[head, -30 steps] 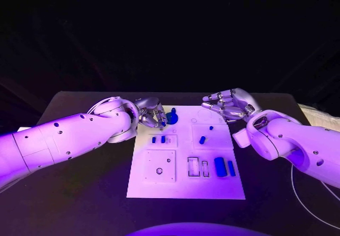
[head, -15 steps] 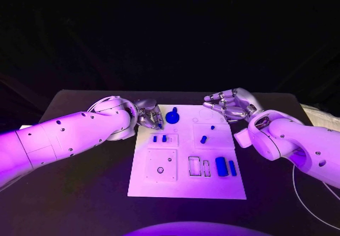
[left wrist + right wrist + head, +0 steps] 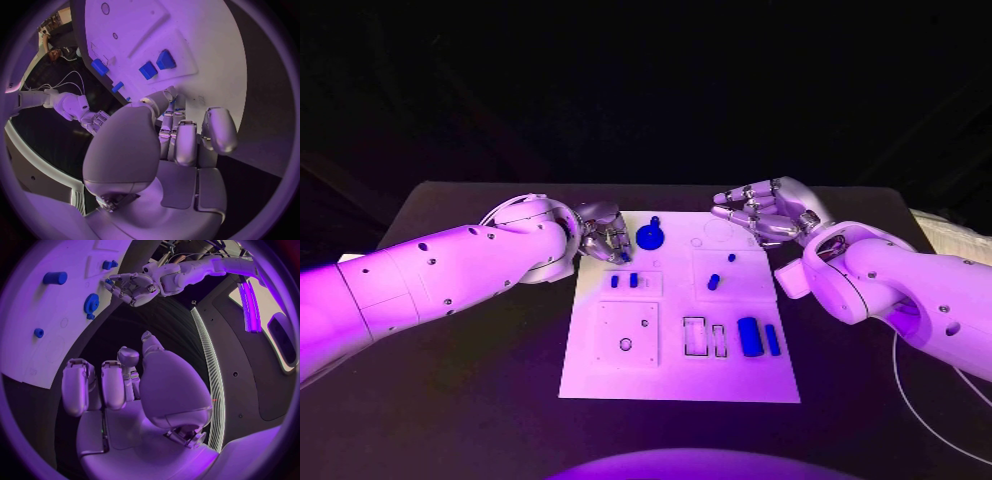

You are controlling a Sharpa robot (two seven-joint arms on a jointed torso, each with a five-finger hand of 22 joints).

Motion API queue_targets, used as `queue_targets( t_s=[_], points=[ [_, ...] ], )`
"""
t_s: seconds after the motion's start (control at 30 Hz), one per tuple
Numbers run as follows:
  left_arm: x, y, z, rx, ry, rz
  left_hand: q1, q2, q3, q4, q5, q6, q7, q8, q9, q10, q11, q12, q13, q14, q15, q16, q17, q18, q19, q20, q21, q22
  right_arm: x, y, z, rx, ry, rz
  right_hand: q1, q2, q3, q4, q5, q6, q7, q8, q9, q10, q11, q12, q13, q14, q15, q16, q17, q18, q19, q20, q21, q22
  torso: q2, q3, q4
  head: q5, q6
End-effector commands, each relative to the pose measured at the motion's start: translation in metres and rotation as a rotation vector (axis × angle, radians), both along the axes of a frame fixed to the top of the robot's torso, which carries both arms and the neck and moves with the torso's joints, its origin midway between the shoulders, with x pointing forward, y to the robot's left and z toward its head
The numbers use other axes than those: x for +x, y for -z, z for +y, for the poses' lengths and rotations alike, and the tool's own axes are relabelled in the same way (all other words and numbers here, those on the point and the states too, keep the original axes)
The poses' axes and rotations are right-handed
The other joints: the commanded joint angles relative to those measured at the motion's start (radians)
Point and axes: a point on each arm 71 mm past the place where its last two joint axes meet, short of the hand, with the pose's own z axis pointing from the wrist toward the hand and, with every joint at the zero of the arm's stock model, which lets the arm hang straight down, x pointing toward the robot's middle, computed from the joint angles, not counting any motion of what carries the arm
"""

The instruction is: Assemble the parts on the task board

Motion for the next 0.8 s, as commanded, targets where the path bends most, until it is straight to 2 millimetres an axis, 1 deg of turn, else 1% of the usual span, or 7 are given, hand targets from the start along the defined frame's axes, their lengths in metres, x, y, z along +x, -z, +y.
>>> queue_targets(
  t_s=[0.03,0.07,0.27,0.43,0.53,0.57,0.8],
  points=[
    [-0.0009,0.0020,-0.0023,0.013,0.019,0.016,-0.010,0.002,0.007,-0.001,0.002,0.007,-0.001,-0.005,-0.001,0.006,0.001,-0.007,0.001,0.032,0.005,-0.003,-0.001,-0.012,0.002,0.002,-0.002,0.060,-0.0007,0.0003,0.0019,-0.001,-0.020,-0.001,-0.002,0.013,-0.005,0.000,0.005,-0.002,-0.003,0.004,0.001,-0.004,0.002,0.002,0.000,0.043,0.007,-0.004,0.000,0.016,-0.004,0.000,-0.005,0.000,0.000,0.0002,0.0010,-0.002,-0.001],
    [-0.0008,0.0021,-0.0025,0.012,0.019,0.015,-0.010,0.002,0.007,-0.001,0.002,0.008,-0.001,-0.005,-0.001,0.006,0.001,-0.007,0.001,0.032,0.005,-0.004,-0.002,-0.012,0.002,0.002,-0.002,0.060,-0.0007,0.0003,0.0020,-0.001,-0.020,-0.001,-0.002,0.013,-0.005,0.000,0.005,-0.002,-0.003,0.004,0.001,-0.004,0.002,0.002,0.000,0.043,0.007,-0.004,0.000,0.016,-0.004,0.000,-0.005,0.000,0.000,-0.0001,0.0007,-0.003,0.000],
    [-0.0007,0.0025,-0.0051,0.012,0.022,0.016,-0.012,0.002,0.007,-0.001,0.001,0.008,-0.001,-0.005,-0.001,0.007,0.000,-0.007,0.001,0.032,0.005,-0.003,-0.001,-0.012,0.002,0.003,-0.002,0.061,-0.0006,0.0004,0.0026,0.000,-0.021,0.000,-0.002,0.013,-0.005,0.000,0.005,-0.002,-0.003,0.004,0.001,-0.004,0.002,0.002,0.000,0.043,0.007,-0.004,0.000,0.016,-0.004,0.000,-0.005,0.000,0.000,0.0003,0.0001,-0.004,-0.001],
    [-0.0008,0.0034,-0.0068,0.019,0.023,0.024,-0.016,0.002,0.006,-0.001,-0.003,0.010,-0.002,-0.006,-0.002,0.009,0.000,-0.009,0.002,0.032,0.004,-0.003,-0.002,-0.011,0.001,0.003,-0.002,0.061,-0.0005,0.0005,0.0032,0.000,-0.023,0.000,-0.002,0.013,-0.005,0.000,0.005,-0.002,-0.003,0.004,0.001,-0.004,0.002,0.002,0.000,0.043,0.007,-0.004,0.000,0.016,-0.004,0.000,-0.005,0.000,0.001,0.0003,-0.0016,-0.005,-0.002],
    [-0.0010,0.0038,-0.0078,0.021,0.025,0.027,-0.018,0.002,0.006,-0.001,-0.005,0.011,-0.003,-0.006,-0.002,0.010,-0.001,-0.009,0.002,0.032,0.004,-0.003,-0.003,-0.011,0.001,0.003,-0.003,0.061,-0.0005,0.0006,0.0032,0.000,-0.023,0.001,-0.002,0.013,-0.005,0.000,0.005,-0.002,-0.003,0.004,0.001,-0.004,0.002,0.002,0.000,0.043,0.007,-0.004,0.000,0.016,-0.004,0.000,-0.005,0.000,0.000,-0.0002,-0.0009,-0.008,-0.004],
    [-0.0010,0.0038,-0.0081,0.021,0.025,0.027,-0.019,0.002,0.006,-0.002,-0.006,0.012,-0.003,-0.006,-0.002,0.011,-0.001,-0.010,0.003,0.031,0.004,-0.004,-0.004,-0.011,0.000,0.003,-0.004,0.061,-0.0005,0.0006,0.0031,0.000,-0.023,0.001,-0.002,0.013,-0.005,0.000,0.005,-0.002,-0.003,0.004,0.001,-0.004,0.002,0.002,0.000,0.043,0.007,-0.004,0.000,0.016,-0.004,0.000,-0.005,0.000,0.000,0.0001,0.0006,-0.009,-0.004],
    [-0.0019,0.0036,-0.0103,0.018,0.032,0.026,-0.020,0.003,0.005,-0.002,-0.007,0.014,-0.004,-0.006,-0.002,0.013,-0.002,-0.010,0.003,0.031,0.003,-0.004,-0.004,-0.011,0.000,0.002,-0.004,0.061,-0.0005,0.0008,0.0031,0.000,-0.024,0.001,-0.002,0.013,-0.005,0.000,0.005,-0.002,-0.003,0.004,0.001,-0.004,0.002,0.002,0.000,0.043,0.007,-0.004,0.000,0.016,-0.004,0.000,-0.005,0.000,-0.001,0.0000,0.0013,-0.008,-0.005]
  ],
)
